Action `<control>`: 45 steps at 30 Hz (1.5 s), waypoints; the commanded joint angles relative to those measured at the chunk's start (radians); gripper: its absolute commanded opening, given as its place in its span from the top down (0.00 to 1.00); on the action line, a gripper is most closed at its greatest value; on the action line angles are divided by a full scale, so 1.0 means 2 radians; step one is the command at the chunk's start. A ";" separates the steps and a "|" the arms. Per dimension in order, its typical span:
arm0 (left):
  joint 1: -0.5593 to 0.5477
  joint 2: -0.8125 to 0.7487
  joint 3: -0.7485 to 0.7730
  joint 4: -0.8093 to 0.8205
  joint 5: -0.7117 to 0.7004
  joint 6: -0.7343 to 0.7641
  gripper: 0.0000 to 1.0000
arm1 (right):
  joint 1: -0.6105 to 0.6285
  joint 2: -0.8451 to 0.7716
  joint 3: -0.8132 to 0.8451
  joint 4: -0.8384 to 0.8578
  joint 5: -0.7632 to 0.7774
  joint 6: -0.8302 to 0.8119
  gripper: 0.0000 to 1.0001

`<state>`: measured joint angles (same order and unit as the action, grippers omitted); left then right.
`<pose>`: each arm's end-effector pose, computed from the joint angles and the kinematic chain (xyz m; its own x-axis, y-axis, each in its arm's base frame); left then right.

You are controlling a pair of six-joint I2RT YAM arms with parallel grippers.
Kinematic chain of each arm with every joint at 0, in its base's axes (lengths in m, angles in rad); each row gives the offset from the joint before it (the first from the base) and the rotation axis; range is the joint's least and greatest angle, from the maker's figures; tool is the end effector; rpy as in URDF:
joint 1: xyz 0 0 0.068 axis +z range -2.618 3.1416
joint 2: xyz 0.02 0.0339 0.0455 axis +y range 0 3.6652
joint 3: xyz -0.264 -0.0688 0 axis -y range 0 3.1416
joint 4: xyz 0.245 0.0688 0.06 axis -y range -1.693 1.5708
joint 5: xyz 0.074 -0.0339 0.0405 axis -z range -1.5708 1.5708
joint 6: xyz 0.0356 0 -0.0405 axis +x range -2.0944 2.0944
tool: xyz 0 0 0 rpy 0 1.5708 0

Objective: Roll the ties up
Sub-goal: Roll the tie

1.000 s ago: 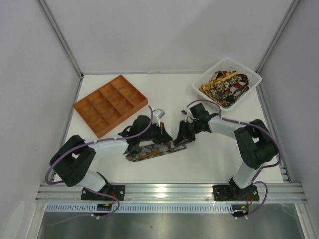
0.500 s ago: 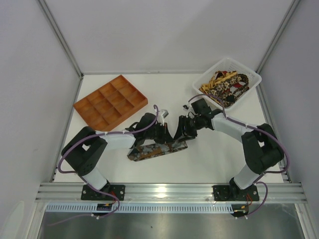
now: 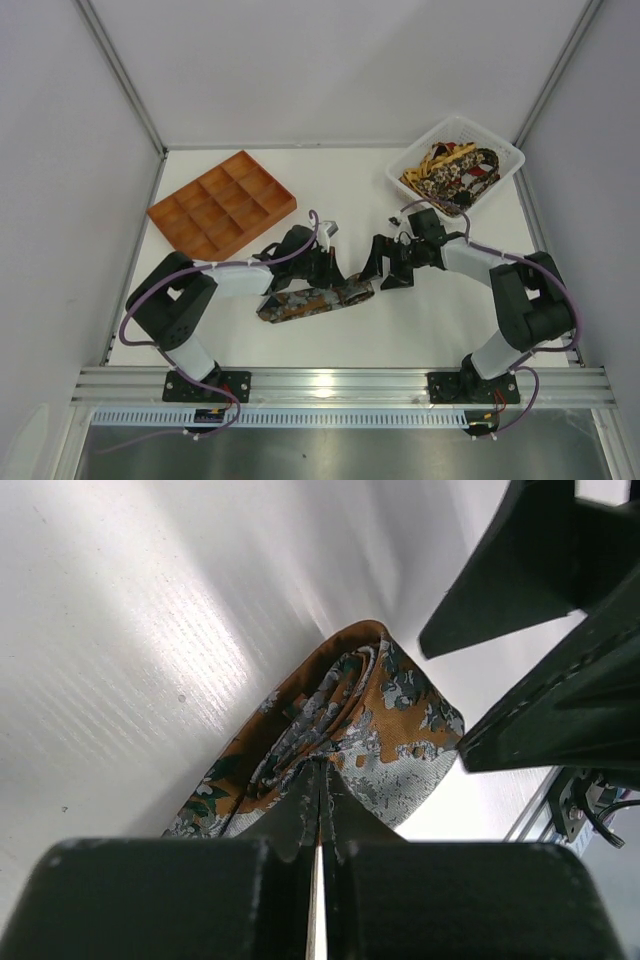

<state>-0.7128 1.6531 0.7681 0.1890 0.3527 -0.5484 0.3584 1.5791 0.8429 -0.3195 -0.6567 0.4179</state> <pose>0.2384 -0.2223 0.1561 -0.8384 0.0781 -0.5394 0.4420 0.6765 -0.5891 0.2680 0.1236 0.1685 -0.9719 -0.0208 -0.2346 -0.1806 0.7053 0.6855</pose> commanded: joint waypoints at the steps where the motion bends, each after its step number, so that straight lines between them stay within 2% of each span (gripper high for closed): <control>1: 0.007 0.013 0.010 -0.016 -0.005 0.013 1.00 | 0.000 0.029 -0.015 0.099 -0.060 0.007 0.07; 5: 0.008 0.013 0.007 -0.012 -0.004 0.013 1.00 | 0.001 0.049 -0.033 0.154 -0.100 0.030 0.11; 20: 0.009 0.000 -0.002 0.001 0.001 0.007 1.00 | 0.036 0.096 -0.052 0.241 -0.090 0.100 0.28; 24: 0.009 -0.004 -0.004 0.001 0.001 0.007 0.99 | 0.039 0.096 -0.053 0.243 -0.085 0.106 0.39; 26: 0.009 -0.004 -0.004 0.003 -0.001 0.006 1.00 | 0.039 0.092 -0.050 0.227 -0.065 0.099 0.44; 27: 0.009 -0.007 -0.004 0.004 -0.001 0.005 0.99 | 0.040 0.089 -0.047 0.204 -0.055 0.094 0.53; 29: 0.009 -0.011 -0.003 0.004 -0.001 0.003 1.00 | 0.043 0.083 -0.032 0.172 -0.014 0.074 0.63; 30: 0.009 -0.016 -0.003 0.002 -0.002 0.002 0.99 | 0.046 0.076 -0.025 0.139 -0.002 0.068 0.72; 32: 0.010 -0.023 -0.004 -0.001 -0.008 0.002 0.98 | 0.055 0.066 -0.005 0.109 0.034 0.050 0.78; 36: 0.010 -0.044 -0.013 -0.009 -0.021 0.003 0.96 | 0.078 0.041 0.036 0.011 0.106 0.027 0.79; 39: 0.010 -0.056 -0.019 -0.016 -0.027 0.006 0.95 | 0.107 0.037 0.075 -0.065 0.188 0.016 0.79; 41: 0.010 -0.066 -0.023 -0.016 -0.028 0.005 0.95 | 0.121 0.041 0.089 -0.095 0.235 0.018 0.79; 45: 0.010 -0.077 -0.040 0.001 -0.018 -0.003 0.94 | 0.134 0.043 0.097 -0.118 0.267 0.036 0.79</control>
<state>-0.6979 1.5433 0.7105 0.1608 0.3157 -0.5495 0.6147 1.6863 1.0183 -0.4213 -0.2722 0.4934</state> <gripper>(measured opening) 0.059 0.314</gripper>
